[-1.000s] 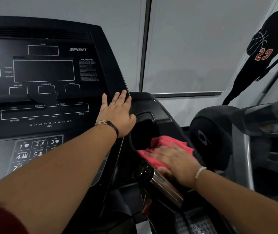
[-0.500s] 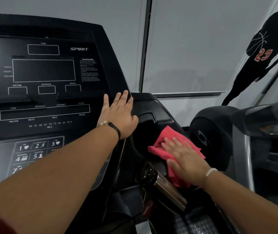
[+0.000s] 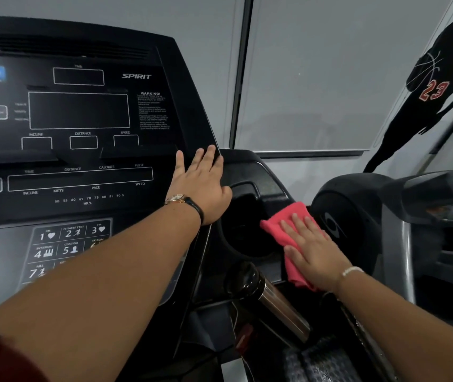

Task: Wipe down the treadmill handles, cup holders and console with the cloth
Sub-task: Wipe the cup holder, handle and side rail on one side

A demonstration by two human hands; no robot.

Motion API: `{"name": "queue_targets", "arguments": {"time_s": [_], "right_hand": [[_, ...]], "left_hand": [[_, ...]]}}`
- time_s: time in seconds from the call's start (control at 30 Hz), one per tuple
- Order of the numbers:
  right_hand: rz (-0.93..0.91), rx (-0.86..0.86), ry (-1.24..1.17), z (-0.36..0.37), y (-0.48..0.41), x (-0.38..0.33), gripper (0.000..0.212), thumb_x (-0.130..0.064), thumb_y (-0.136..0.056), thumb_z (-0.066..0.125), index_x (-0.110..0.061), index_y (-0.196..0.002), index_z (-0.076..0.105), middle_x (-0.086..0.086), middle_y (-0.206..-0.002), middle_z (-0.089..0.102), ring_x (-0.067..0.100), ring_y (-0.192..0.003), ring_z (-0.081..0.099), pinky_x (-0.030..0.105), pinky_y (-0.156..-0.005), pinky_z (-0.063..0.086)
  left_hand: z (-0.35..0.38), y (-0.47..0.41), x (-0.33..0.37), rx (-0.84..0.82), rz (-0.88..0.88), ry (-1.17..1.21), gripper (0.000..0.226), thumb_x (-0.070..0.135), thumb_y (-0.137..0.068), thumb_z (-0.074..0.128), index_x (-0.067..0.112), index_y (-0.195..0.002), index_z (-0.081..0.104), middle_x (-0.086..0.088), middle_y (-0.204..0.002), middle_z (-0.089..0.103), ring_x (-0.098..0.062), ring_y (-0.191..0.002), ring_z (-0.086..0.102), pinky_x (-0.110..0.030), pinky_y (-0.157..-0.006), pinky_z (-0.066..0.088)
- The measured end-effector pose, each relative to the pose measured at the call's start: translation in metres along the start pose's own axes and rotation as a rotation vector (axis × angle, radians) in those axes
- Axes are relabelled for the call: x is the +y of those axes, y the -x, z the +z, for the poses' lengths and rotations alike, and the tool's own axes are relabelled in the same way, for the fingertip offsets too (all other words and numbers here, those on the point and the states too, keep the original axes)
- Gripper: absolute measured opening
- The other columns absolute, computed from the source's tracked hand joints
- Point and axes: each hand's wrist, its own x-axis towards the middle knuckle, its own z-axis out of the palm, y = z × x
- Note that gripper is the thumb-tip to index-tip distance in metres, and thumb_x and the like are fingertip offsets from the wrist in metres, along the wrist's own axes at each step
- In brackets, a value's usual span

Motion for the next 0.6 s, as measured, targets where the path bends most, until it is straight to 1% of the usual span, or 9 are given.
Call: {"name": "queue_targets", "arguments": {"time_s": [0.1,0.17,0.2,0.27,0.33,0.4,0.5,0.53,0.6], "right_hand": [[0.196,-0.017,-0.17,0.007,-0.019,0.014,0.079,-0.071,-0.077,0.0,-0.04,-0.149,0.0,0.003,-0.16,0.0,0.029,-0.146,0.001,0.05,-0.117,0.016],[0.343,0.009,-0.217,0.006,-0.028,0.004,0.066,-0.057,-0.09,0.014,-0.033,-0.151,0.002,0.008,-0.16,0.004,0.034,-0.145,0.008,0.051,-0.116,0.017],[0.347,0.022,-0.17,0.003,-0.026,-0.006,0.063,-0.05,-0.094,0.019,-0.028,-0.151,0.005,0.008,-0.16,0.003,0.034,-0.145,0.008,0.05,-0.116,0.015],[0.189,0.054,-0.036,0.0,-0.009,-0.02,0.066,-0.052,-0.091,0.015,-0.025,-0.151,0.011,0.003,-0.16,0.004,0.028,-0.146,0.005,0.047,-0.118,0.01],[-0.076,0.115,-0.041,-0.001,0.016,-0.019,0.075,-0.054,-0.082,0.01,-0.024,-0.148,0.026,0.0,-0.157,0.018,0.023,-0.146,0.012,0.042,-0.119,0.009],[-0.184,0.171,-0.159,0.001,0.031,-0.003,0.067,-0.047,-0.083,0.023,-0.019,-0.139,0.045,0.003,-0.148,0.039,0.023,-0.141,0.03,0.037,-0.117,0.019],[-0.041,0.284,-0.361,0.003,0.037,0.009,0.05,-0.036,-0.087,0.038,-0.016,-0.128,0.059,0.004,-0.135,0.055,0.02,-0.13,0.046,0.024,-0.109,0.028],[0.07,0.3,-0.496,-0.004,0.038,0.004,0.041,-0.032,-0.092,0.044,-0.013,-0.124,0.062,0.005,-0.127,0.061,0.019,-0.123,0.053,0.022,-0.104,0.033],[0.181,0.26,-0.94,-0.026,0.046,-0.018,0.023,-0.019,-0.097,0.049,-0.008,-0.103,0.068,0.0,-0.09,0.068,0.007,-0.083,0.062,0.019,-0.081,0.043]], "left_hand": [[0.001,0.0,-0.001,0.002,-0.001,0.002,0.064,0.037,-0.091,0.026,0.019,-0.15,0.009,-0.001,-0.159,-0.005,-0.017,-0.146,-0.006,-0.048,-0.112,-0.015],[0.001,0.0,-0.001,0.005,-0.005,0.004,0.064,0.036,-0.091,0.026,0.019,-0.151,0.009,-0.001,-0.159,-0.005,-0.016,-0.146,-0.005,-0.048,-0.112,-0.014],[0.001,0.0,0.0,0.003,-0.005,0.005,0.064,0.036,-0.091,0.026,0.019,-0.151,0.009,-0.001,-0.159,-0.005,-0.016,-0.146,-0.005,-0.048,-0.112,-0.014],[0.0,0.0,0.0,-0.001,-0.002,0.011,0.063,0.035,-0.091,0.026,0.019,-0.15,0.01,-0.001,-0.159,-0.004,-0.016,-0.146,-0.005,-0.047,-0.112,-0.014],[0.0,0.0,0.0,0.008,-0.002,0.038,0.062,0.033,-0.091,0.027,0.02,-0.15,0.012,-0.001,-0.159,-0.001,-0.016,-0.146,-0.002,-0.048,-0.113,-0.013],[-0.001,0.002,0.0,0.04,0.022,0.106,0.06,0.029,-0.091,0.029,0.02,-0.149,0.017,0.0,-0.159,0.008,-0.015,-0.146,0.003,-0.047,-0.114,-0.013],[-0.006,0.01,-0.002,0.149,0.116,0.341,0.053,0.021,-0.092,0.037,0.021,-0.144,0.034,0.003,-0.153,0.028,-0.01,-0.142,0.02,-0.041,-0.117,-0.008],[-0.009,0.015,-0.002,0.205,0.142,0.432,0.049,0.018,-0.091,0.04,0.021,-0.14,0.04,0.004,-0.149,0.035,-0.009,-0.139,0.026,-0.037,-0.117,-0.004],[-0.013,0.025,-0.003,0.301,0.134,0.582,0.044,0.011,-0.09,0.044,0.021,-0.132,0.05,0.005,-0.14,0.046,-0.01,-0.132,0.037,-0.033,-0.118,0.004]]}}
